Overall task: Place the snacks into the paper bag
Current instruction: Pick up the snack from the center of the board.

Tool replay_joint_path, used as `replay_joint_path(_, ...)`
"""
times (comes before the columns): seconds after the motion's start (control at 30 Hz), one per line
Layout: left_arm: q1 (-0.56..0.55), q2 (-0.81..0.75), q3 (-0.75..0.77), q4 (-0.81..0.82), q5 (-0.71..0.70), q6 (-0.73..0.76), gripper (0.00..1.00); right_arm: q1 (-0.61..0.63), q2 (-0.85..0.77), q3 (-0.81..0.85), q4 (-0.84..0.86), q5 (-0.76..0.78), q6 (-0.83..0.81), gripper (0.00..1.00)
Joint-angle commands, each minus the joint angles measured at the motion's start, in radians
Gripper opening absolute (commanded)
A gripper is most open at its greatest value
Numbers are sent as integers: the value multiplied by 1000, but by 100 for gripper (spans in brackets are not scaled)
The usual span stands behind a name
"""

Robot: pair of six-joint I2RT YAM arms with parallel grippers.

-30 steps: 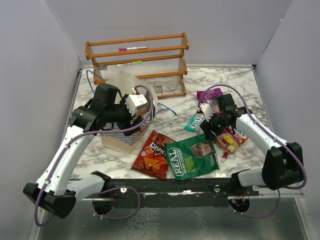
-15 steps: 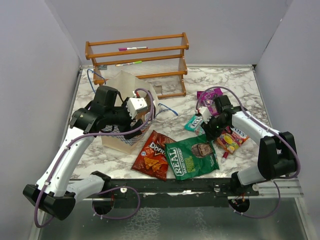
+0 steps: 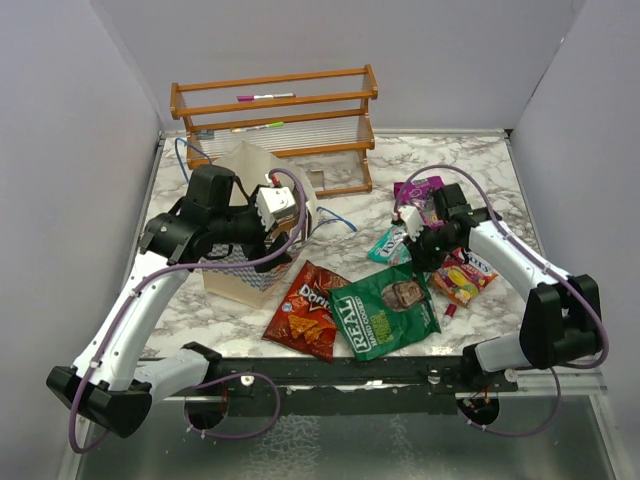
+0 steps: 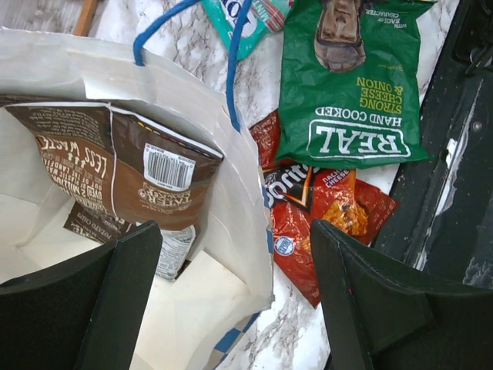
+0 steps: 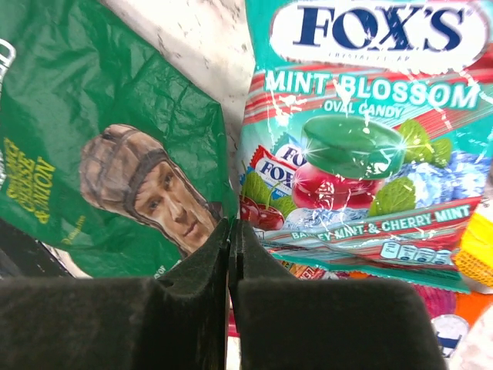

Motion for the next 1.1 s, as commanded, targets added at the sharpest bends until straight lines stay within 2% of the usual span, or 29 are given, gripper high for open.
replay_joint_path(0.0,5,14,40,69,59,-39,81,0,-47,80,-68,-72,-15,1)
replay_joint_path(0.27,5,37,108,107,136,-64,81,0,-84,231,-172,-141,-30,1)
replay_joint_path(0.57,5,67,149,224,194,-159,81,0,-130,410,-193,-120,11,1)
replay_joint_path(0.8,5,100,186,326,214,-241,80,0,-107,618,-215,-91,25,1)
replay_joint_path(1.07,4,149,236,418,242,-253,80,0,-51,829,-200,-116,-4,1)
